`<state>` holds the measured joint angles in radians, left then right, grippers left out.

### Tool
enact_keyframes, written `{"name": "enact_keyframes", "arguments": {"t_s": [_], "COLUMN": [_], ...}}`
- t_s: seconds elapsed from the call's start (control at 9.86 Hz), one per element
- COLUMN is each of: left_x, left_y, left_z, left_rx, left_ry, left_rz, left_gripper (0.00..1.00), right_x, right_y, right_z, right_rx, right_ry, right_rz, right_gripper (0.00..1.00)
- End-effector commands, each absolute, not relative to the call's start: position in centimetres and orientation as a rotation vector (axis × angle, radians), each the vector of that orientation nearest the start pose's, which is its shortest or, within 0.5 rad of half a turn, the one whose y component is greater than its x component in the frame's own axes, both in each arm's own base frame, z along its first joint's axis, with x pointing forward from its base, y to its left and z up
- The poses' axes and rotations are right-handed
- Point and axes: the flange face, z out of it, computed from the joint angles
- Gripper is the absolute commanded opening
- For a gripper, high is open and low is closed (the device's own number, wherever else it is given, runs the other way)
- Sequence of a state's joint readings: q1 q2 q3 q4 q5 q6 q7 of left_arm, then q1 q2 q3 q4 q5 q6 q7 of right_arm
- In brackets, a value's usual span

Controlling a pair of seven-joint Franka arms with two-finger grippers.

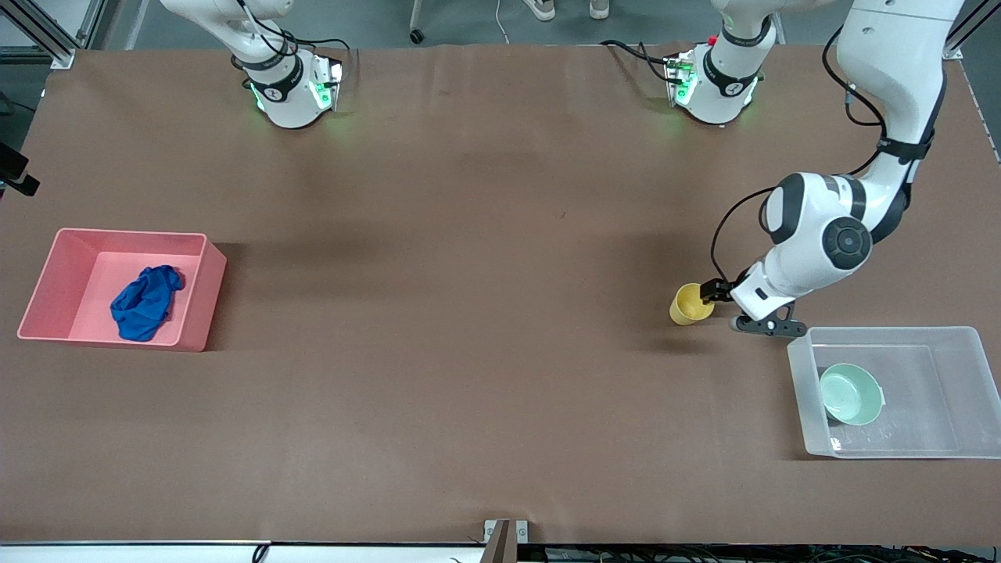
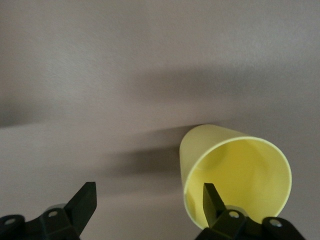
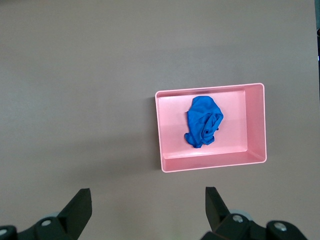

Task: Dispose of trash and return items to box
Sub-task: 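Carry the yellow cup with the left gripper into the clear box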

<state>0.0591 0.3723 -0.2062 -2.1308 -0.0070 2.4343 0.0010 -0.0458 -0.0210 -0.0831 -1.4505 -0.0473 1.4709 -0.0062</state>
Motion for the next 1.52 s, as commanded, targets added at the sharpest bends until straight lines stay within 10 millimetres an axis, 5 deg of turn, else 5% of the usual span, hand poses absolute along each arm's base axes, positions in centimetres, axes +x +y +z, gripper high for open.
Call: {"name": "enact_keyframes", "arguments": {"t_s": [0.0,0.1,0.2,0.3,0.81,1.12,1.42], "left_x": [55.1,55.3,55.7,56.0,57.4,63.0,69.0], "left_y": [-10.0,-10.2,-10.3,-10.3,-9.4,-6.6,0.6], "left_z": [20.4,20.2,19.9,19.8,22.3,29.7,36.5], "left_rx": [-3.201,-3.208,-3.211,-3.214,-3.213,-3.215,-3.217], "left_ry": [0.252,0.236,0.211,0.205,0.232,0.196,0.269], "left_rz": [0.148,0.118,0.111,0.099,0.018,-0.049,-0.035], "left_gripper": [0.82,0.43,0.14,0.06,0.0,0.0,0.0], "right_x": [52.8,52.8,52.8,52.8,52.8,52.8,52.8], "right_y": [-7.5,-7.6,-7.6,-7.6,-7.7,-7.7,-7.8], "right_z": [68.5,68.4,68.4,68.4,68.4,68.4,68.4], "right_rx": [-3.177,-3.177,-3.177,-3.177,-3.177,-3.177,-3.177], "right_ry": [0.226,0.228,0.228,0.228,0.231,0.228,0.231], "right_rz": [-0.064,-0.059,-0.059,-0.059,-0.059,-0.059,-0.056], "right_gripper": [1.0,1.0,1.0,1.0,1.0,1.0,1.0]}}
